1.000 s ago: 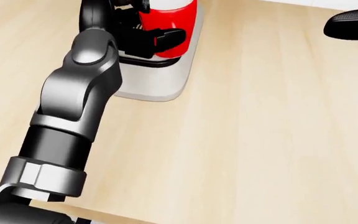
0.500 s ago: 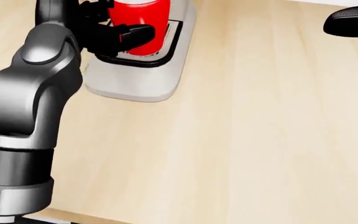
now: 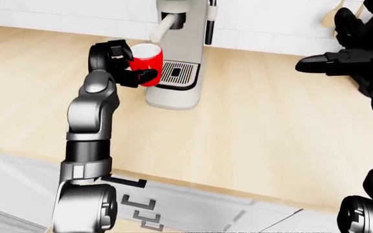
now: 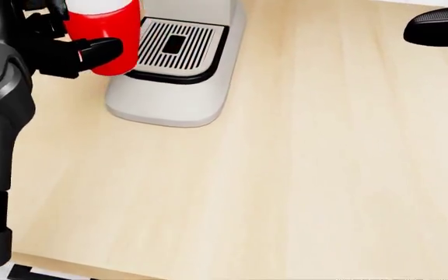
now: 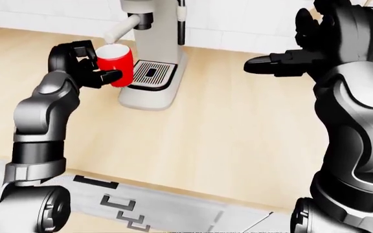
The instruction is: Pick the mug from under the coffee machine dispenser and place it on the counter.
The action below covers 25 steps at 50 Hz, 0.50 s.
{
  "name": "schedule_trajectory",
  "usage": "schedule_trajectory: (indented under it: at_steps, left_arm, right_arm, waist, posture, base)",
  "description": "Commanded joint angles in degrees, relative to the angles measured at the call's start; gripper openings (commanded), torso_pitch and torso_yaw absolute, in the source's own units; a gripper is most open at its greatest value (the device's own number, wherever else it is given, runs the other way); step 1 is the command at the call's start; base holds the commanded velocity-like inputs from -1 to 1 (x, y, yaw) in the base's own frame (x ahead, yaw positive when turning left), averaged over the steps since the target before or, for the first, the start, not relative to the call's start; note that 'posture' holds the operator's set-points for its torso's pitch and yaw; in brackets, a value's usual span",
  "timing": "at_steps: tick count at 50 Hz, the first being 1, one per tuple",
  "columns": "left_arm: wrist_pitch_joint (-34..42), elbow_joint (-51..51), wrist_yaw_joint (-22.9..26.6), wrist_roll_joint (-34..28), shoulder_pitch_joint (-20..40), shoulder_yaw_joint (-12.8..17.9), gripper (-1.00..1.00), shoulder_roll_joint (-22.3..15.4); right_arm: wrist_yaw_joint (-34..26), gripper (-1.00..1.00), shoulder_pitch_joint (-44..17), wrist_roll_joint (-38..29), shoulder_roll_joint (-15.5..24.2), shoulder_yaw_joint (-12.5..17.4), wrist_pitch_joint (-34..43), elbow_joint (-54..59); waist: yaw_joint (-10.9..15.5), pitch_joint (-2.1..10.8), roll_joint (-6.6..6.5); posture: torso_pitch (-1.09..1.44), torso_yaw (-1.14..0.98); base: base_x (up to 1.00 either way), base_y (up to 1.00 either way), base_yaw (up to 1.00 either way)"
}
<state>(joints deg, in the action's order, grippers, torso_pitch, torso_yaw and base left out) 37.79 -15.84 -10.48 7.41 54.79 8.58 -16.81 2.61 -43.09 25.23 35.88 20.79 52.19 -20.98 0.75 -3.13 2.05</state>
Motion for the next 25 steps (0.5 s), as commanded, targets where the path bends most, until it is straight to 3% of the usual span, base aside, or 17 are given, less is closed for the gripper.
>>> schedule_trajectory:
  at_steps: [1, 14, 25]
  left_arm:
    - [-2.9, 3.4, 0.1, 0.0, 2.7, 0.9, -1.0, -1.3]
    - [-2.9, 2.1, 0.9, -0.1, 3.5, 2.9, -1.0, -6.0]
    - [-10.6, -6.6, 1.4, -0.6, 3.4, 3.9, -1.0, -9.4]
  right_arm:
    - [0.1, 1.0, -1.7, -0.2, 1.0, 0.9, -1.5, -1.2]
    - [0.2, 1.0, -2.0, 0.1, 1.3, 1.0, -1.1, -1.5]
    - [0.1, 1.0, -2.2, -0.2, 1.3, 0.8, -1.4, -1.2]
  waist:
    - [0.0, 1.94, -0.04]
    - [-0.1, 1.81, -0.35]
    - [-0.1, 1.93, -0.59]
  posture:
    - [0.0, 0.0]
    - [0.0, 0.0]
    - [0.0, 0.0]
  base:
    - [0.0, 0.0, 0.0]
    - [0.0, 0.0, 0.0]
    - [0.0, 0.0, 0.0]
